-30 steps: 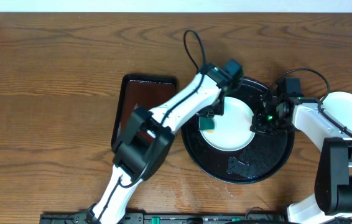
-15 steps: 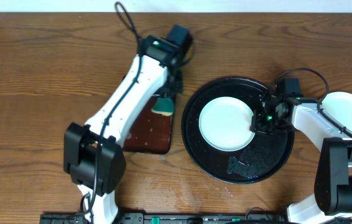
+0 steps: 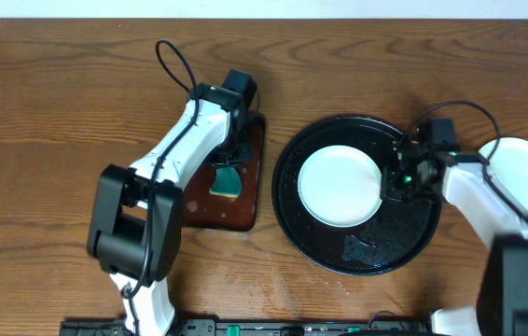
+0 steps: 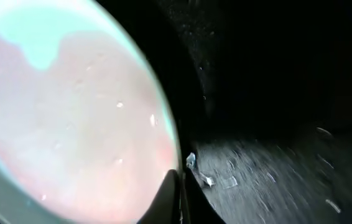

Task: Clean dirty plates on tray and stack at the side
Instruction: 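Return the sponge to the small dark tray with the left gripper, then lift the second green plate with the right gripper and tilt it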

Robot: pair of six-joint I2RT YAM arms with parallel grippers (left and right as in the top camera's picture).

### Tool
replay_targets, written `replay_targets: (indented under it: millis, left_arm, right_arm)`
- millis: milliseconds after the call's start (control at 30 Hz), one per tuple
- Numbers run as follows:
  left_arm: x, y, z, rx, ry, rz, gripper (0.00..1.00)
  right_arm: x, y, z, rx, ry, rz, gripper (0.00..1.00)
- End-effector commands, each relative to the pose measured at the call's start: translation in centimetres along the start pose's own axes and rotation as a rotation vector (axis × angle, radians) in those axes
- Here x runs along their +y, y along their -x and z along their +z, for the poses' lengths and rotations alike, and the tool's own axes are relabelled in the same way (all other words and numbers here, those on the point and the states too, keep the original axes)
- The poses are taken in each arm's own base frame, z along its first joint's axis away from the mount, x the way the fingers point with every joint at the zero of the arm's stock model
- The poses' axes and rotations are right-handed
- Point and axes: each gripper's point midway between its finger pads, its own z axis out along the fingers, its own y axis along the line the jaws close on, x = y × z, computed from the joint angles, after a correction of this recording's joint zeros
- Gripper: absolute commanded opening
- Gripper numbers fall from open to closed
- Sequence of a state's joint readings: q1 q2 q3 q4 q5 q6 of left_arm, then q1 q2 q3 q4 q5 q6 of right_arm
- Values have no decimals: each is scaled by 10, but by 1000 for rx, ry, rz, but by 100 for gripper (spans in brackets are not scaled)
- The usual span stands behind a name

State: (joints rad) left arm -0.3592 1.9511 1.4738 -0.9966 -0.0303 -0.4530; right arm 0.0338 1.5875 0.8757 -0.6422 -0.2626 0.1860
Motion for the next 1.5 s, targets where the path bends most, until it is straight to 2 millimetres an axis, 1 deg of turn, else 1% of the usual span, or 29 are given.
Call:
replay_targets:
  millis: [0, 67, 133, 167, 200, 267, 300, 333, 367, 400, 467, 600, 633, 700, 767, 833, 933, 967, 1033, 1133, 1233, 1300, 1367, 1467]
  left_arm:
    - [0, 5, -45, -98, -67, -3, 41]
    - [0, 4, -66, -137, -105, -6, 50]
    - [2, 1, -88, -182, -139, -9, 55]
    - [3, 0, -98, -201, -153, -10, 58]
    - [5, -4, -114, -233, -181, -12, 61]
    - [9, -8, -131, -272, -203, -15, 67]
    - [11, -9, -138, -286, -211, -16, 70]
    - [12, -11, -143, -297, -217, -17, 72]
    - [14, -14, -149, -308, -223, -17, 73]
    - [16, -15, -153, -319, -229, -18, 81]
    - [16, -15, -155, -323, -232, -19, 82]
    - [16, -15, -154, -322, -231, -18, 82]
    - [16, -15, -154, -322, -231, -18, 82]
    - [16, -15, -154, -322, -231, -18, 82]
    - [16, -15, -154, -322, -231, -18, 82]
    - [16, -15, -154, -322, -231, -18, 82]
    - [16, -15, -154, -322, -231, -19, 82]
    - [16, -15, -154, -322, -231, -19, 82]
    - [16, -15, -154, -322, -231, -19, 82]
    - [16, -15, -154, -322, -231, -18, 82]
    - [16, -15, -154, -322, -231, -18, 82]
    - [16, -15, -154, -322, -231, -18, 82]
    - [16, -15, -154, -322, -231, -18, 82]
    - [16, -15, -154, -322, -231, -19, 83]
  right_arm:
    - [8, 14, -37, -149, -93, -101, 1]
    - [6, 17, -53, -211, -178, -127, 1]
    - [7, 20, -66, -266, -252, -164, 1]
    - [10, 20, -71, -288, -275, -182, 1]
    - [20, 17, -75, -300, -267, -210, 1]
    - [32, 6, -70, -256, -199, -223, 3]
    - [32, 1, -65, -225, -178, -205, 6]
    - [30, -1, -62, -209, -175, -194, 11]
    - [23, -2, -56, -181, -182, -172, 17]
    - [15, 1, -49, -167, -189, -145, 17]
    - [9, 7, -38, -143, -153, -119, 18]
    - [16, 12, -11, -79, 32, -105, 21]
    - [14, 12, -6, -65, 50, -89, 22]
    - [4, 12, 7, -36, 45, -58, 21]
    - [2, 12, 17, -16, 62, -50, 20]
    - [8, 11, 25, -5, 106, -80, 14]
    - [8, 13, 30, -6, 113, -82, 9]
    - [8, 14, 31, -9, 113, -83, 6]
    - [6, 16, 32, -14, 103, -83, 1]
    - [2, 18, 32, -23, 79, -85, 1]
    - [3, 22, 30, -41, 80, -90, 1]
    - [5, 25, 22, -66, 76, -98, 1]
    - [4, 30, 10, -104, 36, -112, 1]
    - [4, 36, -16, -185, -82, -163, 1]
